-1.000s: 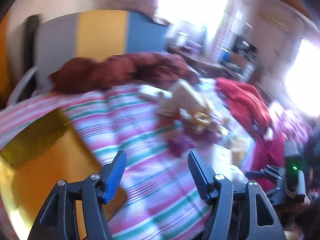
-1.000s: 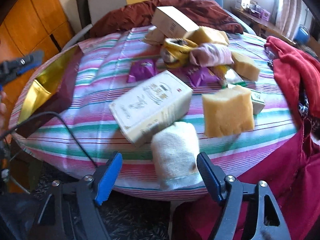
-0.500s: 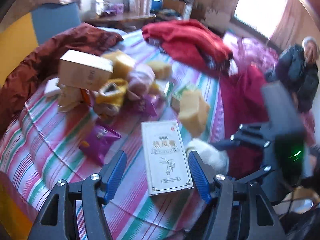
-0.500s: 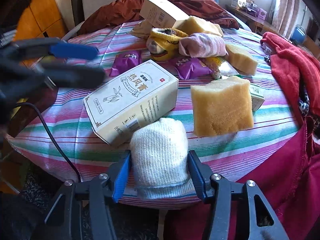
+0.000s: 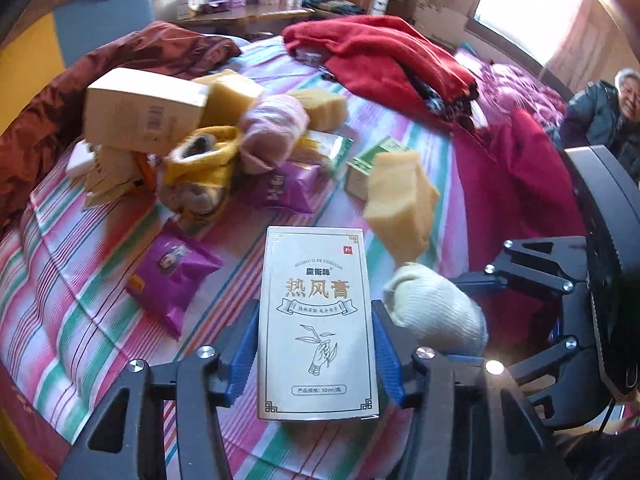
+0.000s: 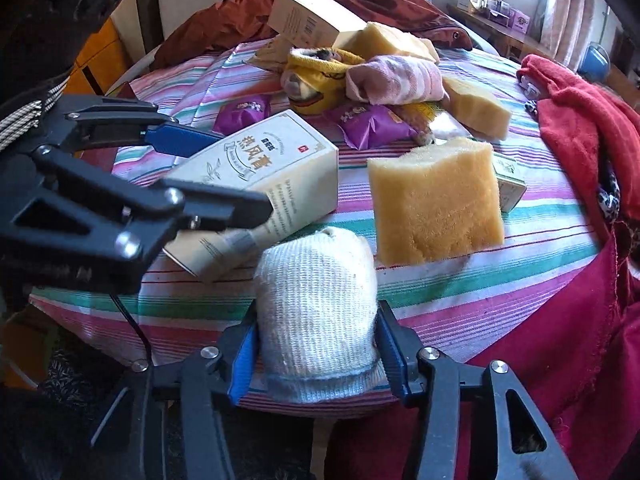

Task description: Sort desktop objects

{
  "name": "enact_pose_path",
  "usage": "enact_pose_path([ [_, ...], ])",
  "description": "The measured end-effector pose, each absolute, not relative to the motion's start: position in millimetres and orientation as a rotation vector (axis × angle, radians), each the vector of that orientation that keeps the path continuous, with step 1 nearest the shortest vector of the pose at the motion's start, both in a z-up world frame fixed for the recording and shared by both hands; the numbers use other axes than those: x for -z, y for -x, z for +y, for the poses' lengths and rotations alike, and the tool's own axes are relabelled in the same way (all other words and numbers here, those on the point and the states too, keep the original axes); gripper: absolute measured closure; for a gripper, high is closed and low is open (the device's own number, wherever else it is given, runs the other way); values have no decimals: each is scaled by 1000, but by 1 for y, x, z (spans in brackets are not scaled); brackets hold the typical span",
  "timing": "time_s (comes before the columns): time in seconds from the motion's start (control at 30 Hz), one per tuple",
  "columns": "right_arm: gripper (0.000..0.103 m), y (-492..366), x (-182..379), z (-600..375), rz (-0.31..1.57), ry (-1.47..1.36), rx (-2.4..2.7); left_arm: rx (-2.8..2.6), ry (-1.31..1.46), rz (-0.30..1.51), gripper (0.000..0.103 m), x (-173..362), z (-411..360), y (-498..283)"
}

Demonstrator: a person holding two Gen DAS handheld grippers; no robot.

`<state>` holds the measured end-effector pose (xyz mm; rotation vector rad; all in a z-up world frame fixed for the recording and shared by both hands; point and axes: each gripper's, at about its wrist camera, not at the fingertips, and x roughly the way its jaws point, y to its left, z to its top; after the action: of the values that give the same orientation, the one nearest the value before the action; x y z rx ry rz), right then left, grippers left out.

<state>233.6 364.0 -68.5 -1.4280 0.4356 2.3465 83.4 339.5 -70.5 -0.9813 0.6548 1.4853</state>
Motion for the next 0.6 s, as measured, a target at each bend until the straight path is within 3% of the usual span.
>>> enact_pose_path([
  [0.33, 52, -228, 50, 354, 339, 1414, -2404, -1688, 1007, 352, 50, 39, 286, -48],
  [0.6, 52, -198, 12, 339, 49, 1374, -2479, -1962, 1035, 74, 50, 5, 200, 4],
])
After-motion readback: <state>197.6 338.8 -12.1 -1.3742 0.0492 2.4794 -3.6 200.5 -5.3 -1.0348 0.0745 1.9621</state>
